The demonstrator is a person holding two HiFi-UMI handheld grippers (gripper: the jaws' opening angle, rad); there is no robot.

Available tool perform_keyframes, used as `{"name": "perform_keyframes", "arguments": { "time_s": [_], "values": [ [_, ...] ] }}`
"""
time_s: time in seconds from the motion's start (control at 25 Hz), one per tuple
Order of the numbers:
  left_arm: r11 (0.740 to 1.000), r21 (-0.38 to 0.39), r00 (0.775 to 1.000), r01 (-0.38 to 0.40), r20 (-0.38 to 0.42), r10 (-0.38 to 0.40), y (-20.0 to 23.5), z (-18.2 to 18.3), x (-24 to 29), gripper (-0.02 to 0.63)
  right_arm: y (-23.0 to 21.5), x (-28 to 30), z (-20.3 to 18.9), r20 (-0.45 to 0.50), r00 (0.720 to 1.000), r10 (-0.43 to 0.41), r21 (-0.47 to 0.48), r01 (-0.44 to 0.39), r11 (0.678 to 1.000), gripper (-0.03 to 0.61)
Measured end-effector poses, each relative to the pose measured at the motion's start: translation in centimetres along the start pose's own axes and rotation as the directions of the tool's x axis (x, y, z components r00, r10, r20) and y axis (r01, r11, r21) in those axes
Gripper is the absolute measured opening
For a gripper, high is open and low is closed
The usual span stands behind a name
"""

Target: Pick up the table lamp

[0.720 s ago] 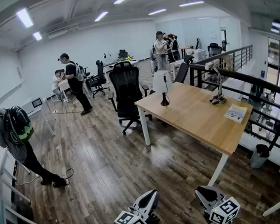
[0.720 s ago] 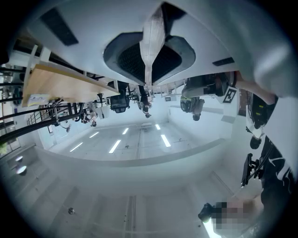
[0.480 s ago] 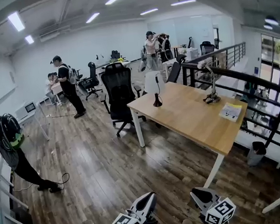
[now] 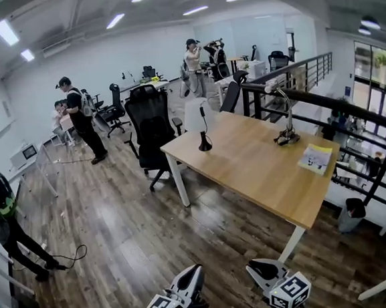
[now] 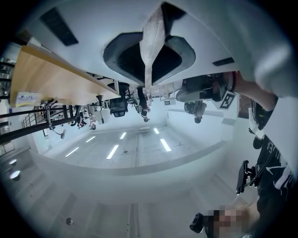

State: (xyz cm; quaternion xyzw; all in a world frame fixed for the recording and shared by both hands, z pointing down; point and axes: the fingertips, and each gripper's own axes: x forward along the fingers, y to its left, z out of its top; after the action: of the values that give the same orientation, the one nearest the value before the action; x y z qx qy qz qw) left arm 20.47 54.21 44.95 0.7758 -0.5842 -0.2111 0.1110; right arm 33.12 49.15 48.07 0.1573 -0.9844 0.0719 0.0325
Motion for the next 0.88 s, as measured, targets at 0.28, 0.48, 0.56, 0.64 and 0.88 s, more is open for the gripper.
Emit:
{"name": "perform_keyframes", "arguments": {
  "time_s": [0.28, 0.48, 0.56, 0.64, 0.88],
  "values": [
    [1.0, -0.001, 0.999, -0.031, 0.013, 0.031, 3.4, 0.7, 6.0, 0.012, -6.0, 3.8, 1.0, -0.008, 1.0, 0.015, 0.009, -0.015, 1.0, 0.063],
    [0.998, 0.012, 0.997, -0.064, 0.035, 0.063, 4.9, 1.2, 8.4, 0.012, -8.8, 6.2, 1.4, -0.014, 0.998, 0.059, 0.022, -0.059, 0.998, 0.064],
    [0.997, 0.022, 0.996, -0.076, 0.044, 0.075, 5.8, 1.4, 9.2, 0.012, -9.6, 7.3, 1.7, -0.012, 0.997, 0.079, 0.021, -0.078, 0.997, 0.064],
    [0.996, 0.027, 0.995, -0.09, 0.052, 0.089, 6.4, 1.5, 10.0, 0.012, -10.5, 8.1, 1.9, -0.011, 0.995, 0.096, 0.018, -0.096, 0.995, 0.064],
    [0.994, 0.036, 0.992, -0.102, 0.075, 0.099, 7.5, 1.6, 12.3, 0.012, -12.9, 9.4, 1.8, -0.023, 0.993, 0.112, 0.02, -0.112, 0.994, 0.064]
  ]
}}
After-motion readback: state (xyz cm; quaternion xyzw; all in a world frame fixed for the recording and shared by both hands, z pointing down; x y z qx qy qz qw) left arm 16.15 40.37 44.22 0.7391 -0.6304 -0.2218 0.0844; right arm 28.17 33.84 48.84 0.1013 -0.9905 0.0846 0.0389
